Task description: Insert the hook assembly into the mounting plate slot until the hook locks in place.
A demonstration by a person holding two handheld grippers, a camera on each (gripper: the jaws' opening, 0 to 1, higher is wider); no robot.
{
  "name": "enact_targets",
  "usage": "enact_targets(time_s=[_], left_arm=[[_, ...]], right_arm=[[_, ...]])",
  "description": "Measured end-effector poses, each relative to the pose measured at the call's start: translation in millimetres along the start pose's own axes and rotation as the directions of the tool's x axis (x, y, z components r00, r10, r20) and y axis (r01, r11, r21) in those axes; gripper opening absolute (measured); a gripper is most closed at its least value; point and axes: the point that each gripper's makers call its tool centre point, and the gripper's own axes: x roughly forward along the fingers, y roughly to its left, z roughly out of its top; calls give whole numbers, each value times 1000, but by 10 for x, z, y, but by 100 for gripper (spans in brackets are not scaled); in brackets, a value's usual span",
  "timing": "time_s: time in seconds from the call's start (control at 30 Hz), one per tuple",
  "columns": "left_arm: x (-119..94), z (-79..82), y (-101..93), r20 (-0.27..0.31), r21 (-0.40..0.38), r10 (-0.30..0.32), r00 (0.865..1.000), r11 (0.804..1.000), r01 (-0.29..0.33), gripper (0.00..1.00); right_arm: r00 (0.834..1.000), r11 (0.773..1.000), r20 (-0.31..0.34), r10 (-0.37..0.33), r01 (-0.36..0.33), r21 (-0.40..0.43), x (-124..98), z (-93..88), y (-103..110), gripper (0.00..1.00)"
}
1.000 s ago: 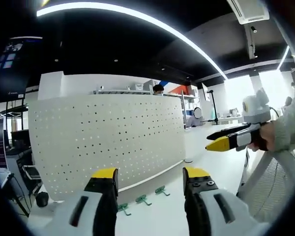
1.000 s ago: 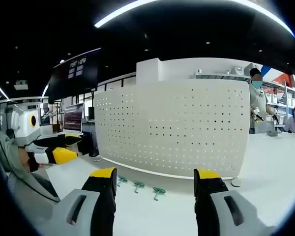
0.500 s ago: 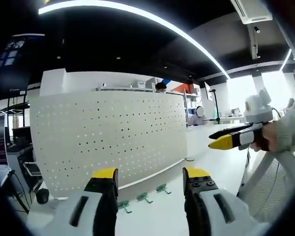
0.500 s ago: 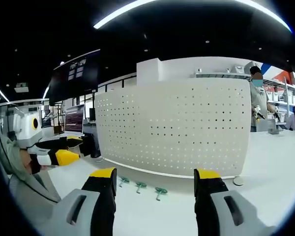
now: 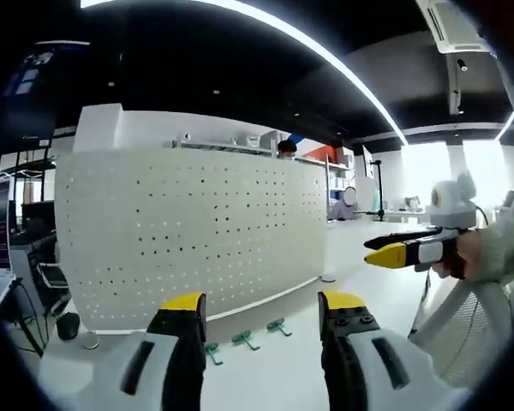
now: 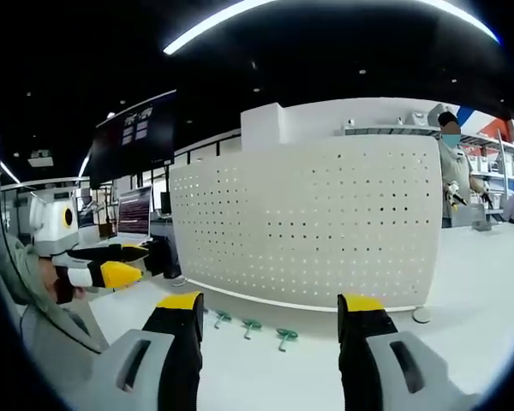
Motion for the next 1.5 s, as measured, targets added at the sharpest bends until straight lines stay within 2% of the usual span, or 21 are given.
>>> enact_targets(time_s=[0.1, 0.17, 0.23, 0.33, 0.37, 0.5, 0.6, 0.83, 0.9, 0.97, 1.2, 1.27, 1.33, 1.37, 1.5], left_arm=[[9, 62, 39, -5, -12, -8, 1000, 1000, 8, 52], [41, 87, 50, -24, -32, -47, 999, 998, 46, 44], [90, 98, 119, -46, -14, -55, 997, 998, 54, 45], [147, 76, 172, -87, 13, -103, 991, 994, 104, 44], [163, 63, 215, -97, 28, -97, 990, 995, 101, 45], [246, -77, 358, -168, 72, -111, 980, 990, 125, 46], [313, -154, 486, -186, 81, -99, 978, 990, 116, 48], [436, -481, 764, -288, 94, -80, 954, 989, 112, 50], [461, -524, 822, -299, 128, -73, 951, 985, 116, 47], [496, -565, 868, -316, 142, -76, 946, 982, 127, 47], [598, -614, 1034, -338, 186, -73, 938, 972, 143, 45], [638, -654, 1098, -356, 194, -71, 932, 970, 148, 45], [660, -729, 1148, -387, 194, -73, 919, 968, 159, 47], [668, -784, 1172, -410, 189, -78, 909, 967, 168, 48], [696, -890, 1224, -448, 193, -85, 890, 963, 189, 48]], right_arm=[[1000, 1000, 3, 3, -3, 7, 1, 4, 2, 61], [1000, 1000, 1, 7, -7, 13, 6, -2, 6, 61], [1000, 1000, 2, 9, -9, 20, 9, -1, 8, 61], [1000, 1000, 4, 8, -8, 28, 12, 4, 2, 61], [1000, 1000, 6, 7, -7, 30, 11, 8, 0, 61], [1000, 999, 12, -2, 2, 42, 15, 20, -31, 61], [1000, 998, 13, -5, 4, 56, 44, 22, -51, 61], [1000, 998, 8, -16, 16, 65, 49, 9, -67, 61], [1000, 998, 7, -22, 21, 63, 49, 7, -77, 61], [1000, 998, 5, -23, 23, 63, 50, 5, -81, 61], [1000, 998, 4, -26, 26, 54, 53, 7, -89, 61], [999, 997, 7, -36, 36, 62, 46, 10, -115, 61], [999, 997, 4, -37, 37, 61, 47, 3, -116, 61], [999, 998, 4, -35, 34, 57, 47, 2, -109, 61], [999, 998, 2, -34, 34, 55, 47, -3, -109, 61]])
